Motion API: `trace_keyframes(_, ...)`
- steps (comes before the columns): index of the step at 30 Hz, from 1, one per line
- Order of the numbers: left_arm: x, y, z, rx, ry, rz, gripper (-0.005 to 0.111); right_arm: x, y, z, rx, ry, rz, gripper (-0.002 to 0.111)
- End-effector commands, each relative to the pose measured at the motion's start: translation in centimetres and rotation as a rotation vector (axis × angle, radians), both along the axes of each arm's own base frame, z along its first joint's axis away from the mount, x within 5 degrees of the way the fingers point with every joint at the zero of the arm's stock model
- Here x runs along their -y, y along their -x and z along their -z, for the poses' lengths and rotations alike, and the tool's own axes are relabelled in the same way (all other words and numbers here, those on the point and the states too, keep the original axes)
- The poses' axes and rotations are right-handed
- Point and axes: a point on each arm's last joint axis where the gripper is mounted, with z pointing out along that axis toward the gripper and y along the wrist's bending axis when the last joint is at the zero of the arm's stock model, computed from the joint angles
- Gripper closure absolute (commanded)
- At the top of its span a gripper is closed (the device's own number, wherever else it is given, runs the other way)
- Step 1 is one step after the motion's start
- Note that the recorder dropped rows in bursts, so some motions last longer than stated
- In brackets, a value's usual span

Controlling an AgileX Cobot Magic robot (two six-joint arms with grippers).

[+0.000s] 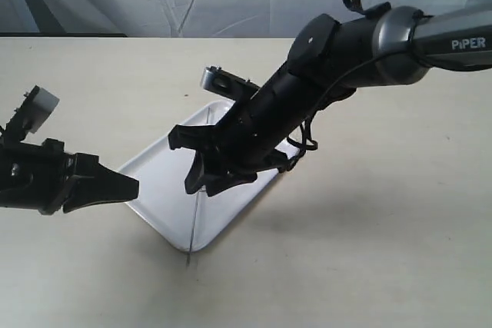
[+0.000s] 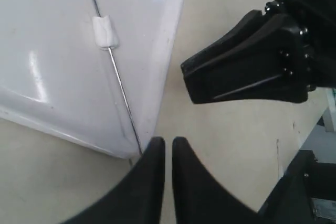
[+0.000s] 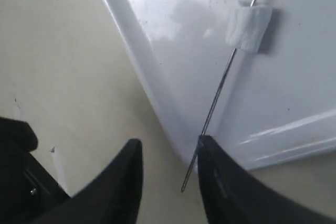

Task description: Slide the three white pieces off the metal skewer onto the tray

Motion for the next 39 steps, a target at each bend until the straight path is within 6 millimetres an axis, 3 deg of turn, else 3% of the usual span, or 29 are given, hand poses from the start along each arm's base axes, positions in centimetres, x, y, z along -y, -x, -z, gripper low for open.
trace_keyframes(1, -0.4, -0.4, 0.5, 0.009, -0.064, -0.054, 0.072, -0.9, 0.1, 0.7, 0.001, -0.010, 0.012, 0.071)
trace_keyframes(4, -0.4, -0.4, 0.5, 0.009, -0.064, -0.054, 0.062, -1.2, 0.1, 1.2, 0.011, -0.003, 0.022, 0.081)
trace_keyframes(7, -0.3, -0.3, 0.4, 0.005, -0.051, -0.046, 0.061, -1.2, -0.1, 1.7, 0.005, -0.003, 0.037, 0.088)
trace_keyframes(11, -0.3, -0.3, 0.4, 0.004, -0.043, -0.040, 0.061, -1.6, 0.1, 3.3, -0.040, 0.019, 0.055, 0.080)
trace_keyframes(17, -0.2, -0.2, 0.3, 0.003, -0.037, -0.035, 0.061, -2.1, 0.5, 4.9, -0.080, 0.051, 0.083, 0.079)
trace_keyframes(39, 0.0, -0.1, 0.2, -0.002, -0.014, -0.018, 0.061, -2.3, 0.6, 5.0, -0.091, 0.074, 0.116, 0.079)
